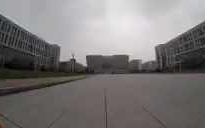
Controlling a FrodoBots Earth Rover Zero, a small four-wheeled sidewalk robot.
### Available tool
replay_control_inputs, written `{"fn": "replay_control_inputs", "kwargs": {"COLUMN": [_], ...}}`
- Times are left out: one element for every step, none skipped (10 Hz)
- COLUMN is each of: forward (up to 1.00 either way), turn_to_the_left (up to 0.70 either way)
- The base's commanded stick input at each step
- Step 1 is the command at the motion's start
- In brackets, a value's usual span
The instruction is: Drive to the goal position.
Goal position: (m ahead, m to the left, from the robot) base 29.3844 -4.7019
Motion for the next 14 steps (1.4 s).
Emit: {"fn": "replay_control_inputs", "kwargs": {"forward": [0.7,0.7,0.7,0.7,0.7,0.7,0.7,0.7,0.7,0.7,0.7,0.7,0.7,0.7], "turn_to_the_left": [-0.01,-0.01,-0.01,-0.01,-0.01,-0.01,-0.01,-0.01,-0.01,-0.01,-0.01,-0.01,-0.01,-0.01]}}
